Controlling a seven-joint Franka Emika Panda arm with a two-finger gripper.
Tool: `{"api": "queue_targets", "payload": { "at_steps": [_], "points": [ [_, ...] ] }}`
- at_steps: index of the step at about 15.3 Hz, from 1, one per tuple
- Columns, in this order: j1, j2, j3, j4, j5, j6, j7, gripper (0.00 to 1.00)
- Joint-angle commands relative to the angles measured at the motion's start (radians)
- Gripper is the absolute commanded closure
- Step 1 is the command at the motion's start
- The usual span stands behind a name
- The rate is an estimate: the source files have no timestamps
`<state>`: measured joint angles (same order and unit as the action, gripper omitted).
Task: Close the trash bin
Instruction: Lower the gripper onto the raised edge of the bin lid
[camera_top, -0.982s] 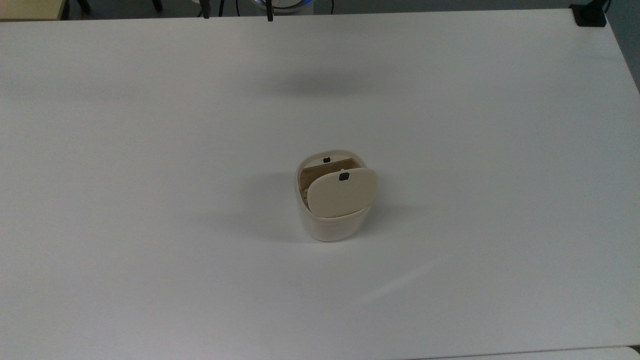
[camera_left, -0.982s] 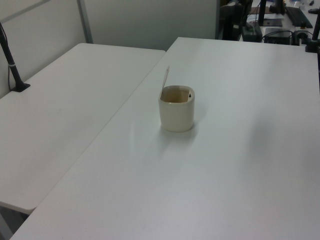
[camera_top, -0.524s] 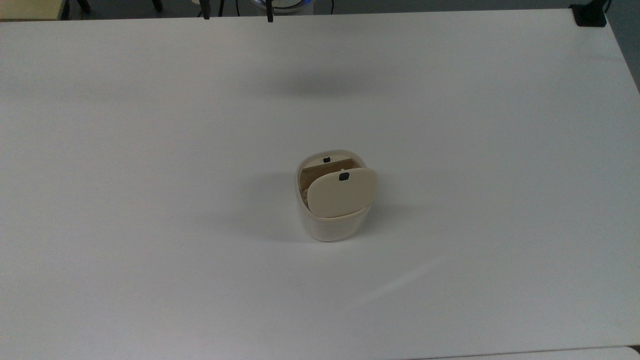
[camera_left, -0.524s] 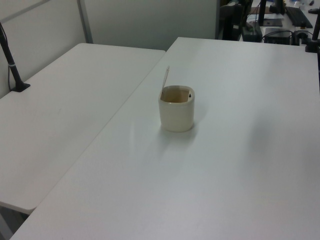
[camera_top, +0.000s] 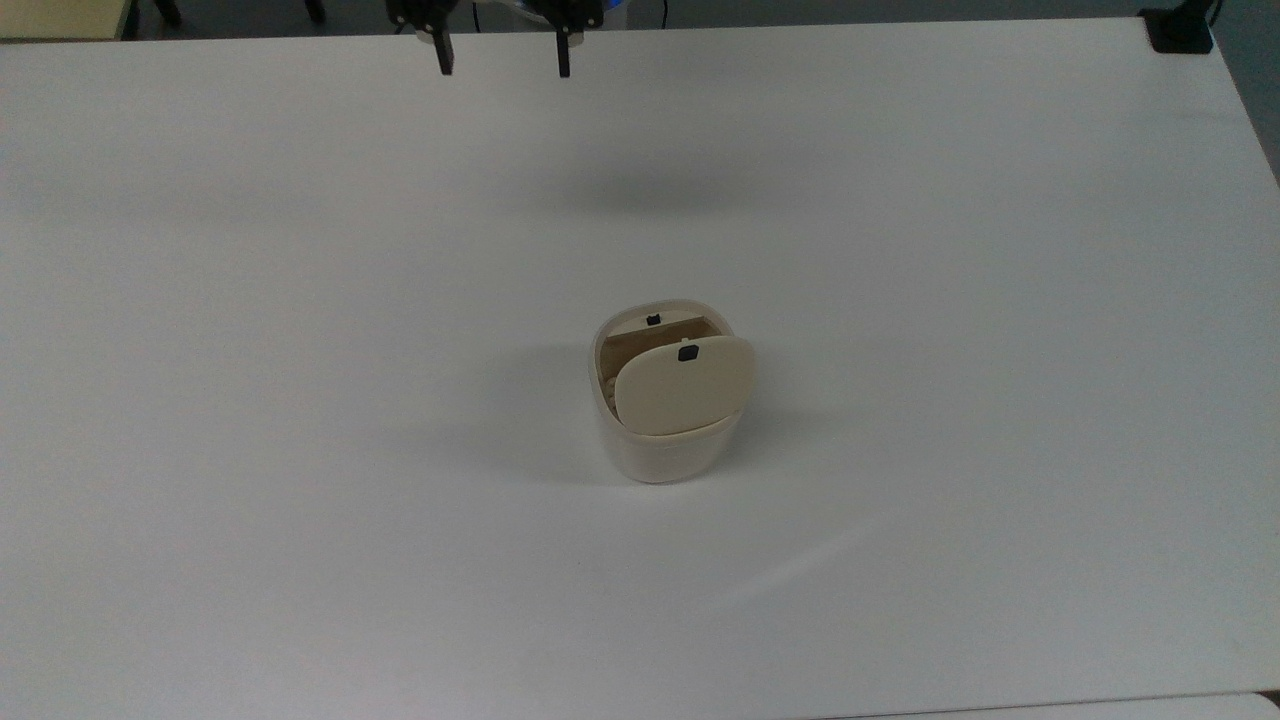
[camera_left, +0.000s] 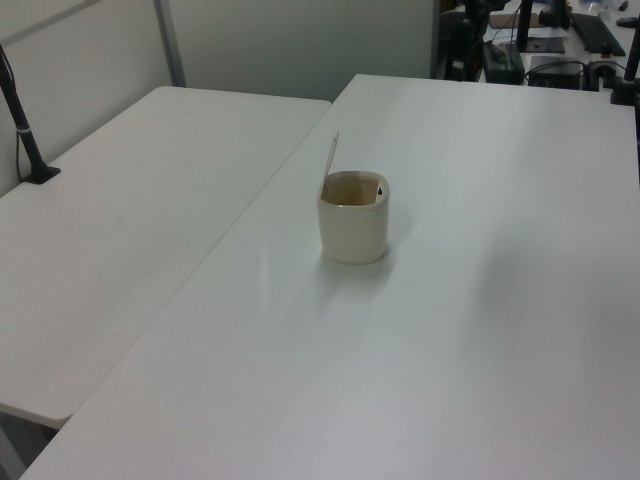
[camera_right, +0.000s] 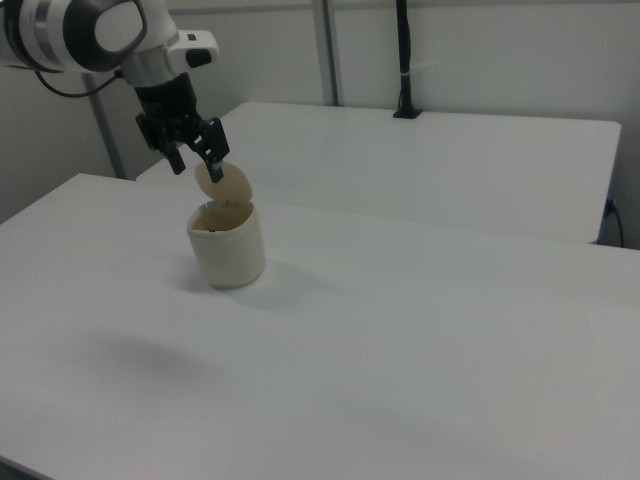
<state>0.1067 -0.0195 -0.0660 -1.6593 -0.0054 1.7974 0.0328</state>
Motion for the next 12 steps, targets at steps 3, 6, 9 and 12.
{"api": "queue_targets", "payload": {
  "at_steps": [3,6,9,12],
  "points": [
    [0.068,0.099,-0.003,0.016,0.044,0.270,0.356,1.00],
    [0.105,0.170,-0.003,0.068,0.048,0.361,0.520,1.00],
    [0.096,0.257,-0.009,0.180,0.082,0.404,0.717,1.00],
    [0.103,0.331,-0.011,0.271,0.116,0.428,0.797,1.00]
  ]
}}
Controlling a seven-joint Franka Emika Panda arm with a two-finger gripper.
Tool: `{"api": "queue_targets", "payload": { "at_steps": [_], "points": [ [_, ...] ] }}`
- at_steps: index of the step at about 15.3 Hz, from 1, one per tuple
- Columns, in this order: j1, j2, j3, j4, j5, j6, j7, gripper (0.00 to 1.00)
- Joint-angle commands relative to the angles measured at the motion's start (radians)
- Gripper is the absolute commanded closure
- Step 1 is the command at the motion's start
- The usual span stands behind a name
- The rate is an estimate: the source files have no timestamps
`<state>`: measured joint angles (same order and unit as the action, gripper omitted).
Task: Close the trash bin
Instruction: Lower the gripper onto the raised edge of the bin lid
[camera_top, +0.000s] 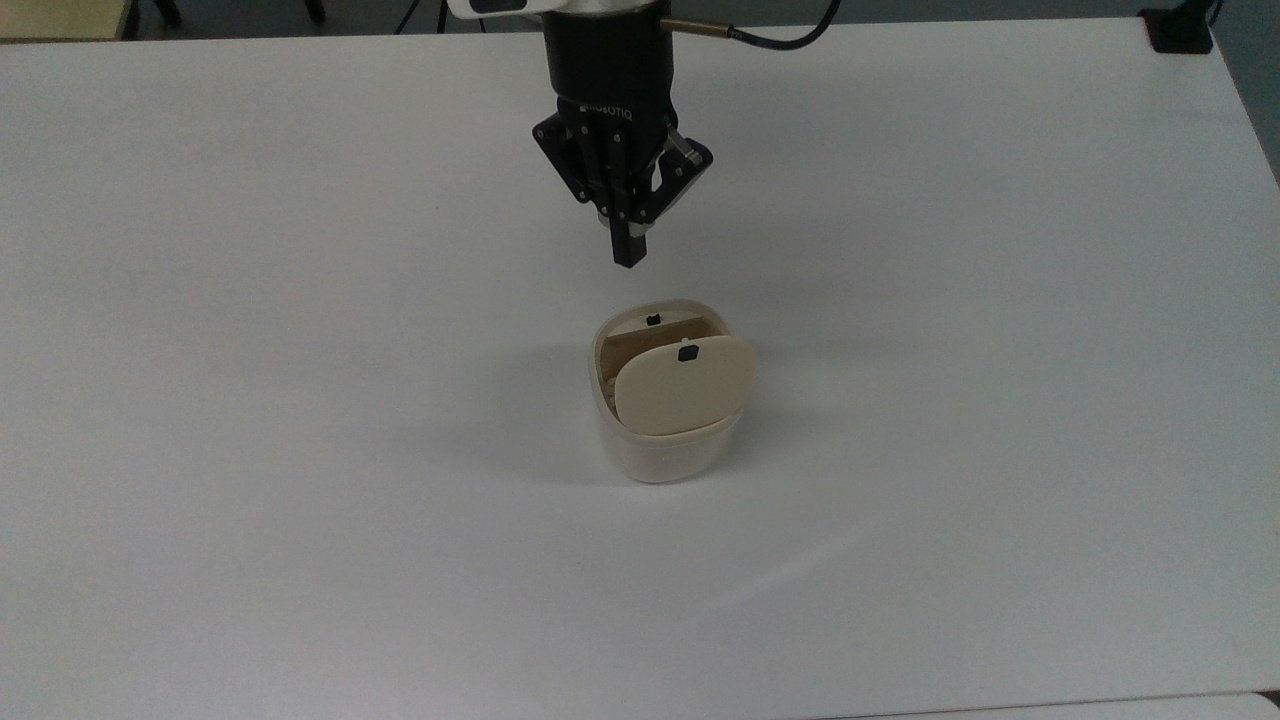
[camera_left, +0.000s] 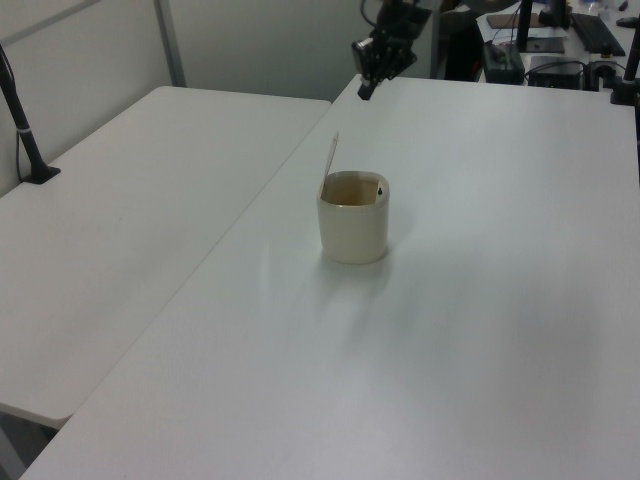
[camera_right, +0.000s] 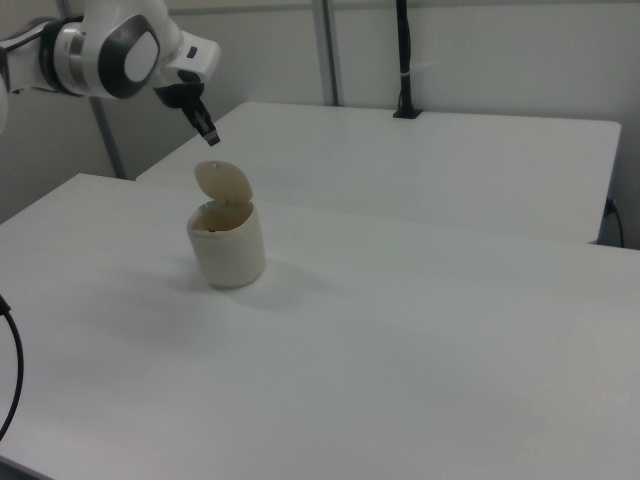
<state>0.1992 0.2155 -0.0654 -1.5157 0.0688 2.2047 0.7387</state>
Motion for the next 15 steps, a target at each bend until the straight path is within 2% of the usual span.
{"api": "queue_targets", "payload": {
  "at_steps": [1,5,10,15],
  "points": [
    [0.014,0.119,-0.011,0.143,0.043,0.047,0.128,1.00],
    [0.062,0.186,-0.020,0.163,0.039,0.141,0.208,1.00],
    [0.083,0.225,-0.022,0.164,0.032,0.155,0.223,1.00],
    [0.075,0.184,-0.022,0.111,-0.003,0.152,0.215,1.00]
  ]
}}
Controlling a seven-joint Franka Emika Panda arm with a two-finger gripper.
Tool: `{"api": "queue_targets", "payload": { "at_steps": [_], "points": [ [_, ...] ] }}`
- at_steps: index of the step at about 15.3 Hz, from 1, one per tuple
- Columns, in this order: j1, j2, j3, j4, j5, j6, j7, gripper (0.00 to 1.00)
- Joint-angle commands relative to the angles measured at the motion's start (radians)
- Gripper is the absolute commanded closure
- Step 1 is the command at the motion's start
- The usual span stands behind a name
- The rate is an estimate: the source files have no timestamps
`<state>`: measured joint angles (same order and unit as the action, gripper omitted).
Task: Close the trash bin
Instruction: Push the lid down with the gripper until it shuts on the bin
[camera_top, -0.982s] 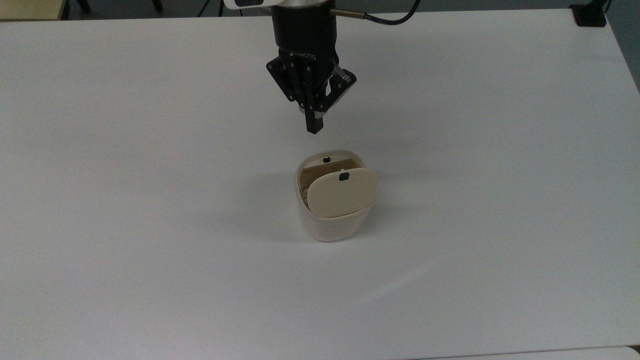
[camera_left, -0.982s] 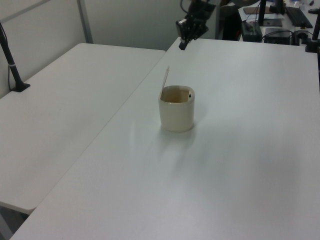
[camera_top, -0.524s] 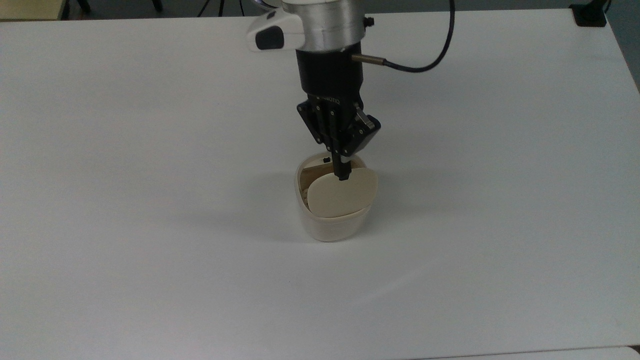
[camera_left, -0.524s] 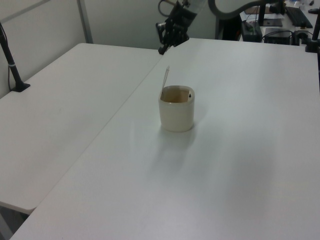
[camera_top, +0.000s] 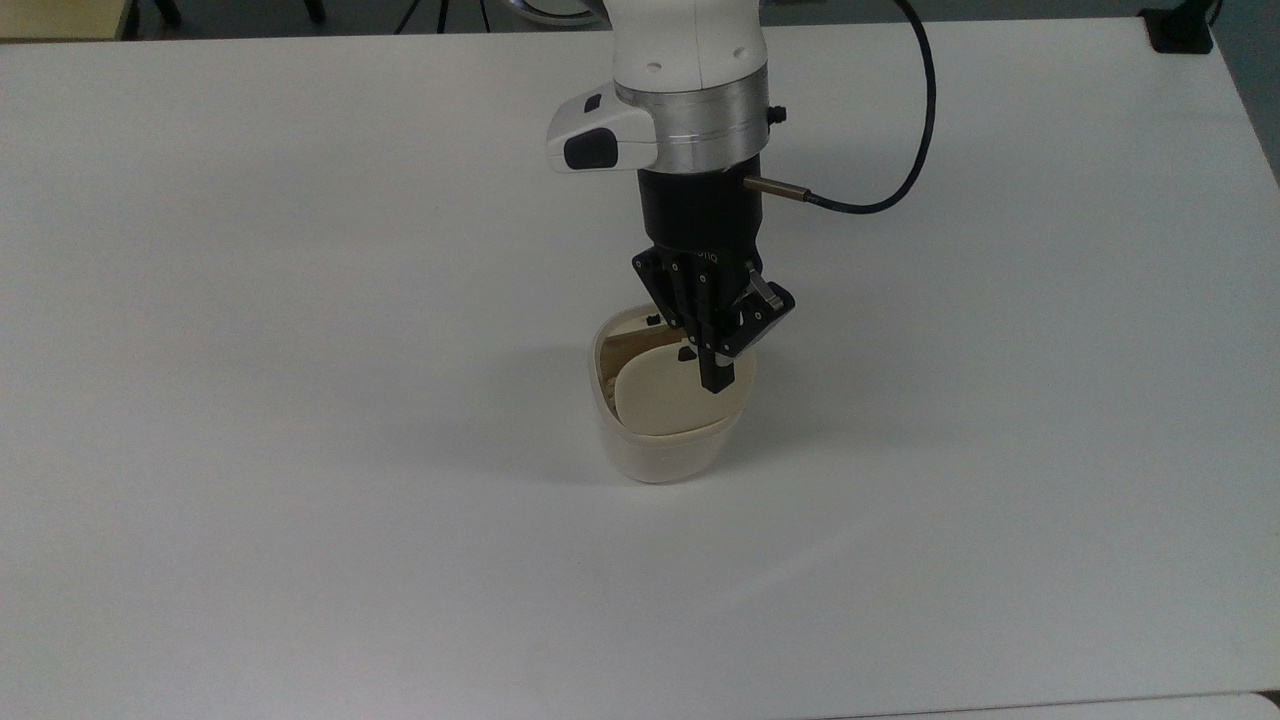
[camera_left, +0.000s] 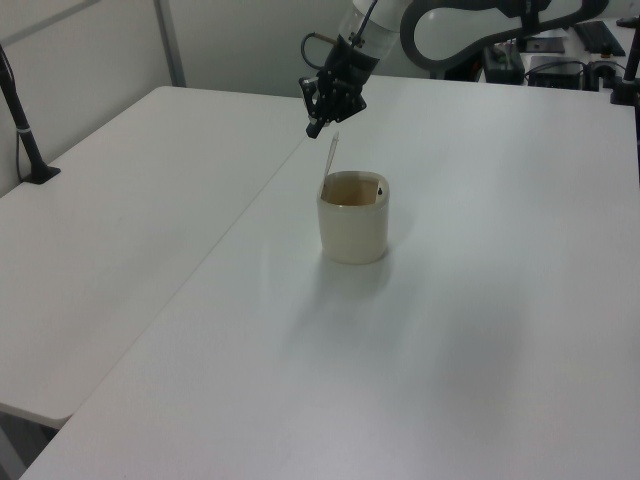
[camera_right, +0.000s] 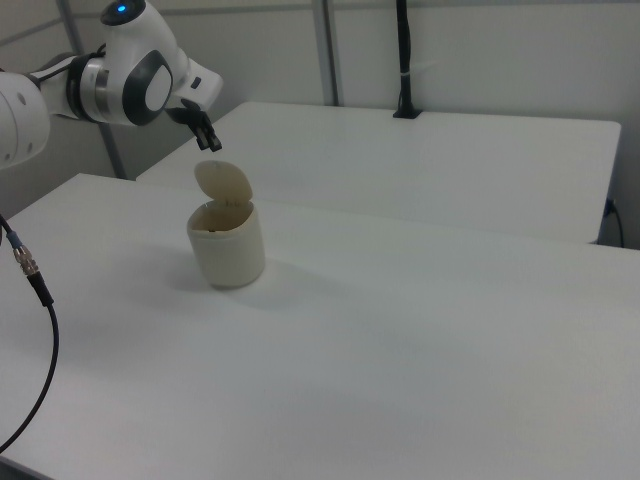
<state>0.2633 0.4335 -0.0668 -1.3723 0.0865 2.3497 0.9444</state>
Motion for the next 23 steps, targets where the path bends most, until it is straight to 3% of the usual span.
{"api": "queue_targets", "payload": {
  "at_steps": [1,8,14,23],
  "points": [
    [0.013,-0.053,-0.021,-0.063,-0.022,0.007,0.010,1.00],
    [0.014,-0.091,-0.021,-0.157,-0.083,-0.003,0.008,1.00],
    [0.007,-0.237,-0.018,-0.341,-0.083,-0.001,-0.070,1.00],
    [0.005,-0.220,-0.018,-0.393,-0.093,0.003,-0.098,1.00]
  ]
}}
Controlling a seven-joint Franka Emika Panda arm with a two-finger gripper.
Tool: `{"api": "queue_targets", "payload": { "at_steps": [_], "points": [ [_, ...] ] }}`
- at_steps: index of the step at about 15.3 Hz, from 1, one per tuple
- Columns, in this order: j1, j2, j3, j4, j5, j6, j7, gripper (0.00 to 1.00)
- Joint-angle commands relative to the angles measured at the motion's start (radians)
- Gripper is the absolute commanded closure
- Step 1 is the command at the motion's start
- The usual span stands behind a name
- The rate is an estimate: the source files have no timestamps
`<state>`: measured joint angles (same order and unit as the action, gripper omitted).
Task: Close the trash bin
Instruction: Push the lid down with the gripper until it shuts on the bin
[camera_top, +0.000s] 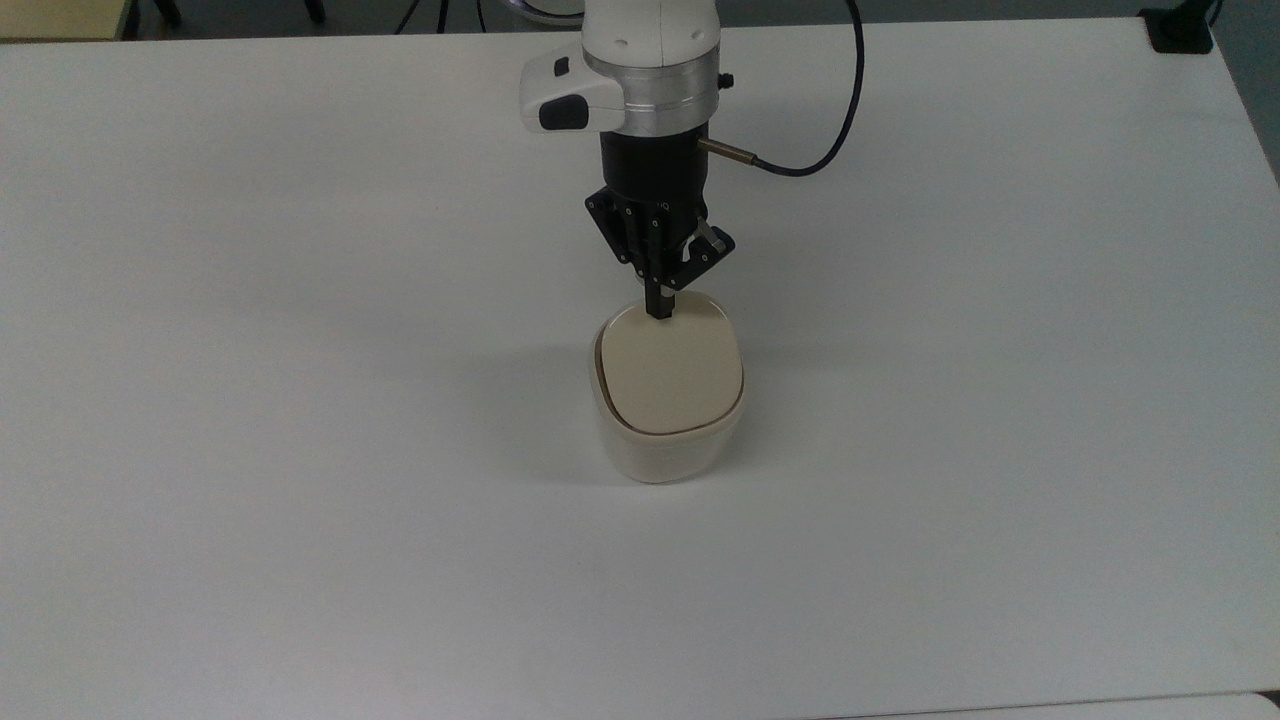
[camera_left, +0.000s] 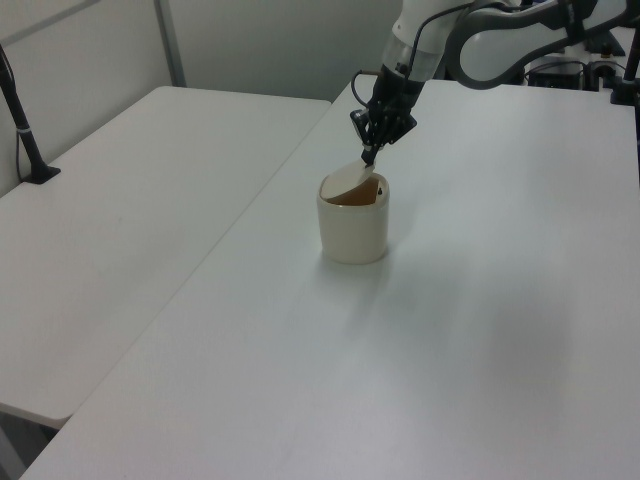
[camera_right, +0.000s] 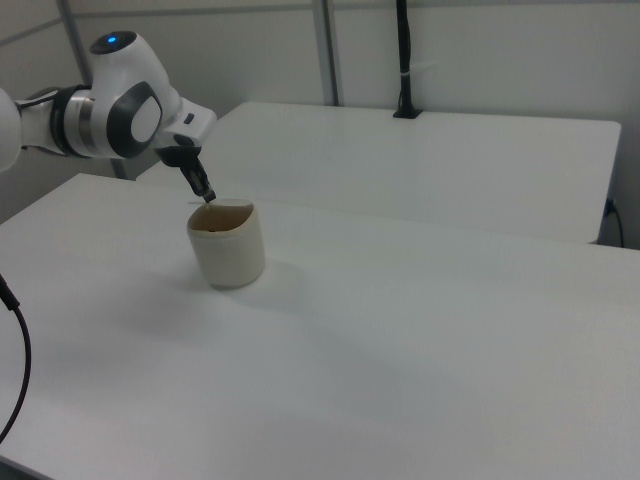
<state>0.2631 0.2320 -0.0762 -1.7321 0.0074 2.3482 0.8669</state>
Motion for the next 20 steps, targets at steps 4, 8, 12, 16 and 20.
{"api": "queue_targets", "payload": {
  "at_steps": [4,8,12,16,20],
  "points": [
    [0.007,-0.007,-0.008,-0.043,-0.020,0.003,-0.020,1.00],
    [0.008,0.047,-0.005,-0.046,-0.050,0.003,-0.020,1.00],
    [0.007,0.061,-0.002,-0.043,-0.056,0.002,-0.019,1.00],
    [-0.015,-0.019,0.000,-0.035,-0.055,-0.036,-0.028,1.00],
    [-0.048,-0.135,0.001,-0.035,-0.038,-0.217,-0.175,0.67]
  ]
}}
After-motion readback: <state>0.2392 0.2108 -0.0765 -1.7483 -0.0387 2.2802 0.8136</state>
